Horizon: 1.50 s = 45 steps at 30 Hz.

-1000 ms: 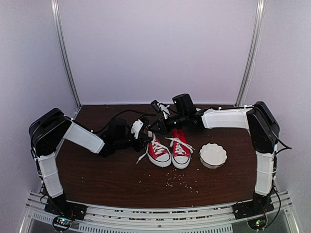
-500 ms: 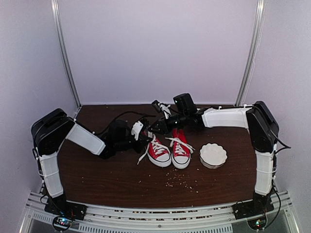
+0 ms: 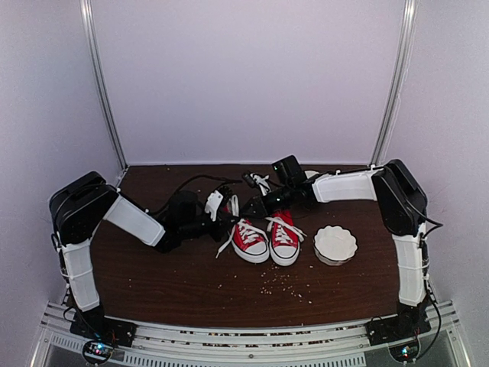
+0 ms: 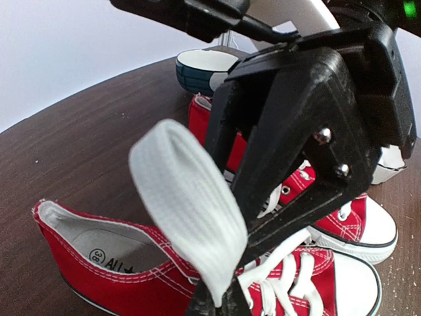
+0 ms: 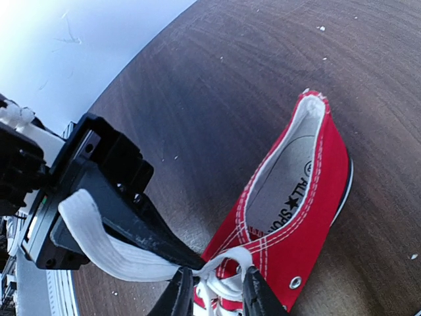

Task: Tie the shoes
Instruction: Pass from the right arm to the left, then cross the half-tied shoelace with the shoelace loop.

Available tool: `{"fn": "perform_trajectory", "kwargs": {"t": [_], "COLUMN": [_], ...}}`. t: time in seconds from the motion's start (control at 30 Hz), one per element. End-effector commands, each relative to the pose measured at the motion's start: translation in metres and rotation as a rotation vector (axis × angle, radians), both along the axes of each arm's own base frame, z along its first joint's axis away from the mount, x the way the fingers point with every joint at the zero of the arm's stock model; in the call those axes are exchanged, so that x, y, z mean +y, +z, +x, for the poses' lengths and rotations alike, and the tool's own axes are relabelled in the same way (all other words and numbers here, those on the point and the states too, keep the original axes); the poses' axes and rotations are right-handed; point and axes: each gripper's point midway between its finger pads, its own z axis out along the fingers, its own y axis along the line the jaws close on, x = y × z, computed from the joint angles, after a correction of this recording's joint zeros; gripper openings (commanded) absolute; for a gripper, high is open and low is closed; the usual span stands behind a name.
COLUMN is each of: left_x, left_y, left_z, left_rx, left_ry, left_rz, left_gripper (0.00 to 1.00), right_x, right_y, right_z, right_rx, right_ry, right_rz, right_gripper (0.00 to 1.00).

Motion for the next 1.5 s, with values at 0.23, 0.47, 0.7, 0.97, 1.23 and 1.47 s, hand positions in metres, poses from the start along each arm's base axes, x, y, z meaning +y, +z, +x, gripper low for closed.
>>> {"fn": "perform_trajectory", "kwargs": {"t": [0.23, 0.47, 0.7, 0.97, 1.23, 1.47], "left_x": [-0.004, -0.003, -0.001, 0.000, 0.003, 0.008], "left_y": [0.017, 0.017, 0.016, 0.014, 0.007, 0.008], "left_z": [0.002, 0.001, 0.000, -0.001, 0.003, 0.004], "left_rx": [-0.041, -0.032, -0.024, -0.018, 0.011, 0.004], "left_ry": [-0.008, -0.010, -0.002, -0.005, 0.029, 0.053], "left_rz": [-0.074, -0.079, -0.071, -0.054, -0.047, -0.036], "left_gripper": [0.00, 0.00, 0.00, 0.00, 0.00, 0.00], "right_x": [0.006, 0.003, 0.005, 0.006, 0.000, 0.010], "right_y": [0.005, -0.004, -0.011, -0.006, -0.001, 0.001], "right_z": [-0.004, 0.003, 0.008, 0.000, -0.006, -0.004], "right_rx": [-0.015, -0.030, -0.032, -0.059, -0.102, -0.079], "right_ry": [0.042, 0.016, 0.015, 0.057, 0.050, 0.050], "right_rz": [-0.001, -0.040, -0.051, -0.019, 0.008, 0.087], "right_gripper": [0.12, 0.19, 0.27, 0.28, 0.33, 0.32]}}
